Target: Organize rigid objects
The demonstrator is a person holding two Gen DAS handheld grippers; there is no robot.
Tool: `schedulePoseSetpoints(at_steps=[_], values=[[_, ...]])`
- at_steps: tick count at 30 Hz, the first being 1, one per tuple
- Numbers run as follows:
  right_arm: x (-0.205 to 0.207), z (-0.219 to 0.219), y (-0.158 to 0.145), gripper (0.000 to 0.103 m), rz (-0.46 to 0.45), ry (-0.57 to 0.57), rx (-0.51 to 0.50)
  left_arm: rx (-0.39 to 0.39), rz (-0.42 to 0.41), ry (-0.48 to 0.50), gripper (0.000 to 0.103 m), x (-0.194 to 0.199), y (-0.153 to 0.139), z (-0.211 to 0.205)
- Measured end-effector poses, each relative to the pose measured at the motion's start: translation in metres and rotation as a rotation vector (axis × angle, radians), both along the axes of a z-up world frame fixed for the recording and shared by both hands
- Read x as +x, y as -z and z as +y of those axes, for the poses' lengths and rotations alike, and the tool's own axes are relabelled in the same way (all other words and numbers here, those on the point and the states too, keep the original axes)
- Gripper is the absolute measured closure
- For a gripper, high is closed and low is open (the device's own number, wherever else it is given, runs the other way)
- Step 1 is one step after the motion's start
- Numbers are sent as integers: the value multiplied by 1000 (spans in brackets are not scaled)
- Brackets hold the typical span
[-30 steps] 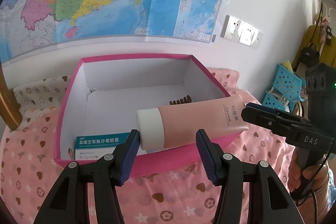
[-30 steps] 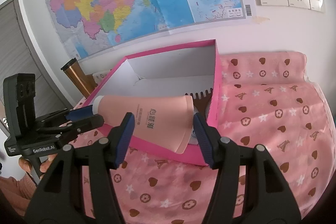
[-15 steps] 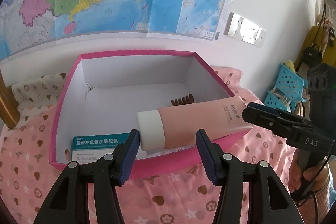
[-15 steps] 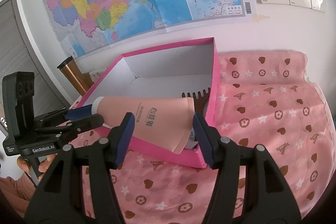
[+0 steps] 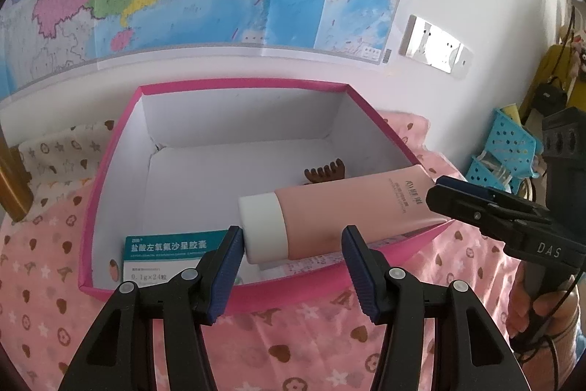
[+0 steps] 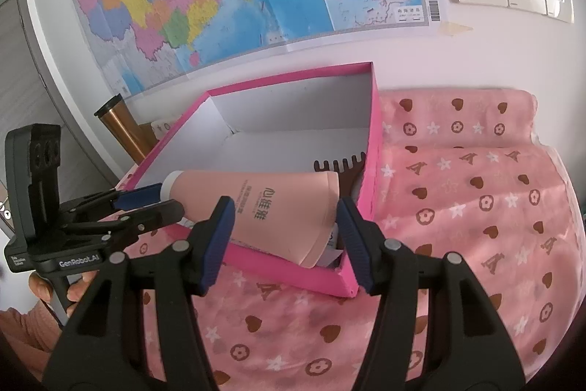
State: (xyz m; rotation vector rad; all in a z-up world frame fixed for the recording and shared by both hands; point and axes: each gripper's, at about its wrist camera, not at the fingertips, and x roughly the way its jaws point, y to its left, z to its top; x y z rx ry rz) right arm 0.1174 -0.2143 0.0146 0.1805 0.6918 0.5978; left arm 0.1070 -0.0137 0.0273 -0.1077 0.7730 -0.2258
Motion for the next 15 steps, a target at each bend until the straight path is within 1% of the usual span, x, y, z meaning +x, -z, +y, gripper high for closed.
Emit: schedulePoseSetpoints(at_steps=[5, 9, 12, 15], values=[[3, 4, 1, 43, 3, 7, -19, -2, 23, -8, 48, 6, 6, 2], [4, 6, 2, 43, 1, 7, -15, 0, 21, -16, 48, 7, 6, 2], [2, 7, 1, 43, -9, 5, -4, 15, 10, -21, 45, 2, 5, 2], [-6, 8, -1, 43, -23, -2, -1, 26, -19, -26, 36, -8, 2, 3]])
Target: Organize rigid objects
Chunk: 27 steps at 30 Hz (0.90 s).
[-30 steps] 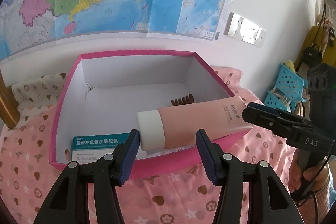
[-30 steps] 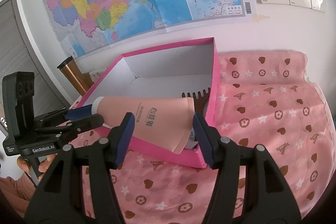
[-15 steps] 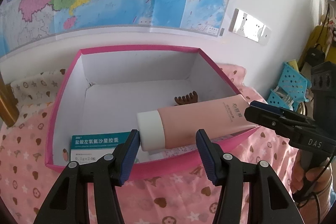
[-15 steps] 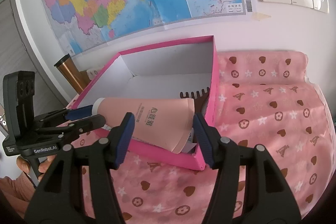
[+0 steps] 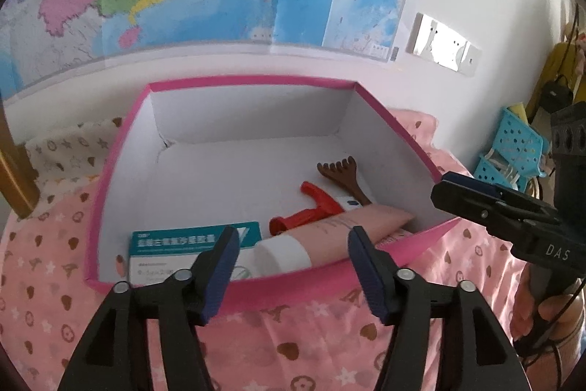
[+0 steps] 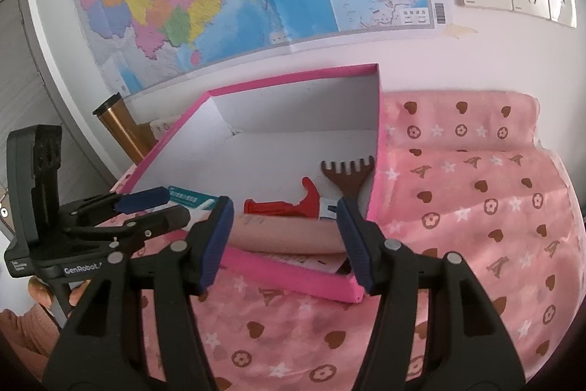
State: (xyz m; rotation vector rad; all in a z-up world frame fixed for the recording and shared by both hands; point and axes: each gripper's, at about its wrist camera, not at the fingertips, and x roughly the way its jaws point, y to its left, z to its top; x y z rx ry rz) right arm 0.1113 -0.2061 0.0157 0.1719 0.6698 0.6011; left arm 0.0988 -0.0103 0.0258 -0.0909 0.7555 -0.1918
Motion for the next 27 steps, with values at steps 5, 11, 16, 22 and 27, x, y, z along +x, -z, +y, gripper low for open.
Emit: schedulePoseSetpoints(at_steps=[5, 11, 16, 22, 27], values=[[-30, 4, -5, 36, -59, -27, -6, 24, -80, -7, 16, -28, -10, 6], [-71, 19, 0, 12, -127, -23, -40, 43, -149, -39, 0, -67, -13, 10], [-90, 30, 12, 3, -131, -15, -61, 66, -128, -83, 0, -83, -5, 12], [-101, 36, 25, 3, -94, -3, -56, 79, -94, -135, 0, -96, 5, 16], [-108, 36, 28, 3, -91, 8, -63, 114, -94, -164, 0, -104, 10, 12]])
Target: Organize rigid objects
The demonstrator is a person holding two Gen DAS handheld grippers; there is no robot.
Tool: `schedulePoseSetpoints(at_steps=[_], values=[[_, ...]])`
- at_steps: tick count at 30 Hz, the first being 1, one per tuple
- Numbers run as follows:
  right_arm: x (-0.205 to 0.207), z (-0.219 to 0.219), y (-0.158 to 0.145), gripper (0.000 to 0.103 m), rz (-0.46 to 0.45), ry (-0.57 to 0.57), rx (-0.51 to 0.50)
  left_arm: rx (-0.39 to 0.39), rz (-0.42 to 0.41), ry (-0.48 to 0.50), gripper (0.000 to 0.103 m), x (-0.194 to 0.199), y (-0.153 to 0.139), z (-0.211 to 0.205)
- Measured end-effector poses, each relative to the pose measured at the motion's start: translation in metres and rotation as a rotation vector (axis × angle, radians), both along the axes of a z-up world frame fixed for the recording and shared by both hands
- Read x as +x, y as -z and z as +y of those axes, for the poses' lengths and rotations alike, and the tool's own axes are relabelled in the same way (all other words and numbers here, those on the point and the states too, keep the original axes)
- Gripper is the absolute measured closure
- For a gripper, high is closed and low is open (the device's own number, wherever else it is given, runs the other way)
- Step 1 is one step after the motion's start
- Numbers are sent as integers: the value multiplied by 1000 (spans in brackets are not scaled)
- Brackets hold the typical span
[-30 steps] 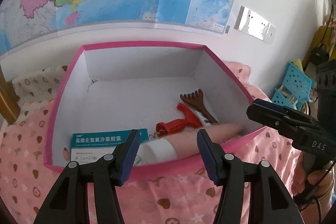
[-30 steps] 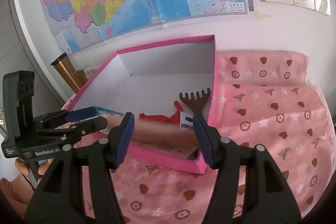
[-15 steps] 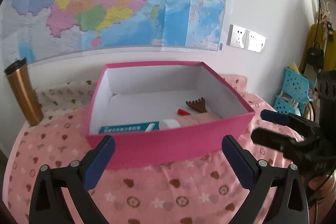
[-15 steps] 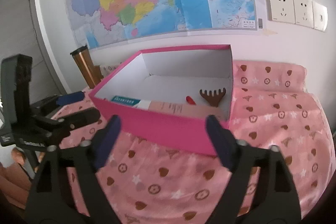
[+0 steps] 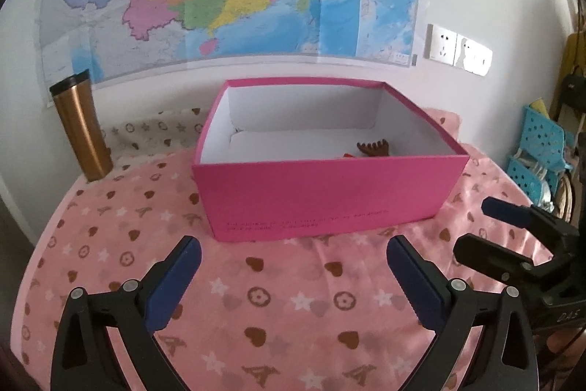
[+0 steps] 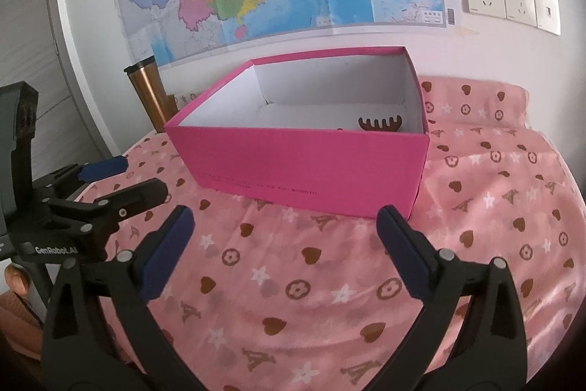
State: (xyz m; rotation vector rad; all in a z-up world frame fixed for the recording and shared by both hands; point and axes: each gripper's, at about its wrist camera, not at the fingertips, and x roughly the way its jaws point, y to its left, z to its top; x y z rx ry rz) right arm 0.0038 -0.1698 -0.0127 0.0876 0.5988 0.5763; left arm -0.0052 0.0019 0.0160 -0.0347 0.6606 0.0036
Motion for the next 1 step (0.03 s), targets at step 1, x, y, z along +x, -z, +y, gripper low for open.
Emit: schedulePoseSetpoints(at_steps=[1], values=[[0, -1, 1, 3, 0, 2, -2, 1, 1, -2, 0, 0, 1, 0]])
